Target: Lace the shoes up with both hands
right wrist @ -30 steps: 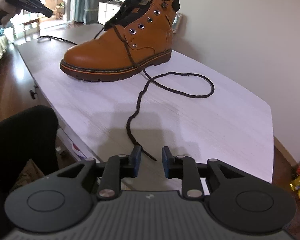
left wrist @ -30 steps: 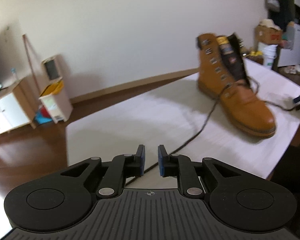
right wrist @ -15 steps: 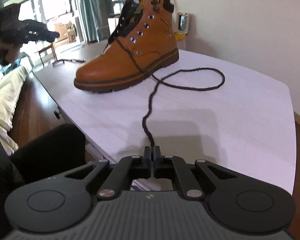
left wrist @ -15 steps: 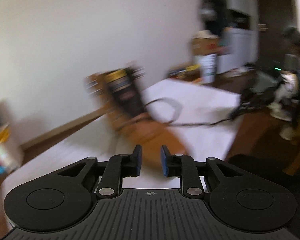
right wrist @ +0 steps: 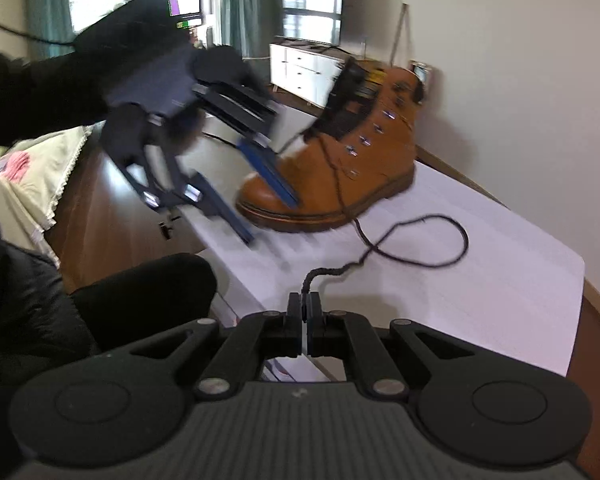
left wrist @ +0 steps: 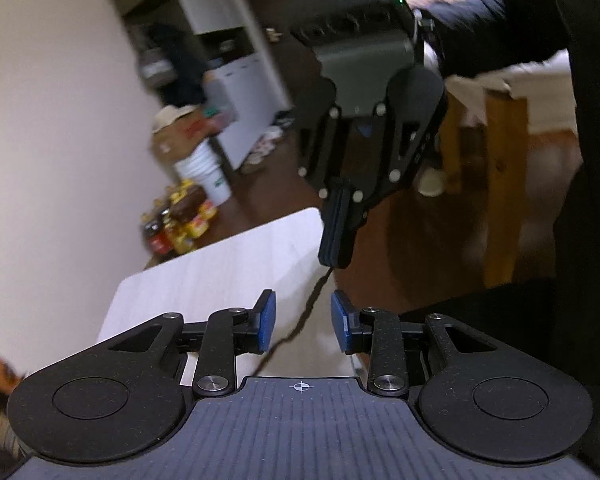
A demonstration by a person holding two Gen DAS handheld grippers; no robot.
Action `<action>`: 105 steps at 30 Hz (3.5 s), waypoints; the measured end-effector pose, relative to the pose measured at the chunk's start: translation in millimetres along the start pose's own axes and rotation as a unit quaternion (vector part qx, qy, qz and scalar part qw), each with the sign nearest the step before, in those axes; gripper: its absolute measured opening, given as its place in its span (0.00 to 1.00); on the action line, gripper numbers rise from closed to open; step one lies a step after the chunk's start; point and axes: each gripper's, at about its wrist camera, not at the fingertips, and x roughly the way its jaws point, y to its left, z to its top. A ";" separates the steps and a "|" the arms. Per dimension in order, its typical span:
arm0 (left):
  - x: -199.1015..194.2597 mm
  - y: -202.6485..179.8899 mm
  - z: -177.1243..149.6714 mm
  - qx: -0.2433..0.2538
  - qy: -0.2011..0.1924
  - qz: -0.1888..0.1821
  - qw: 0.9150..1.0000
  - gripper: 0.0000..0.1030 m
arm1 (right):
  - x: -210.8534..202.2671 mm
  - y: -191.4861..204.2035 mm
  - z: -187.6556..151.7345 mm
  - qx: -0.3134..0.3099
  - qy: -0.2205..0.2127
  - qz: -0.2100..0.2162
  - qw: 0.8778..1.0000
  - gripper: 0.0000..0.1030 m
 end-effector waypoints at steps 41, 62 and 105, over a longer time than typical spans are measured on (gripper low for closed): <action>-145.4 37.6 -69.3 -0.221 0.022 0.326 0.919 0.03 | 123.4 -33.6 91.4 0.209 -0.115 -0.124 0.963 0.20; -97.9 28.7 -117.0 -0.185 0.009 0.243 0.952 0.03 | 197.4 -68.2 143.8 0.389 0.013 -0.165 0.906 0.38; 43.7 70.7 -52.5 0.032 0.315 0.149 0.937 0.03 | 139.2 -120.6 92.8 0.295 -0.059 0.041 0.953 0.12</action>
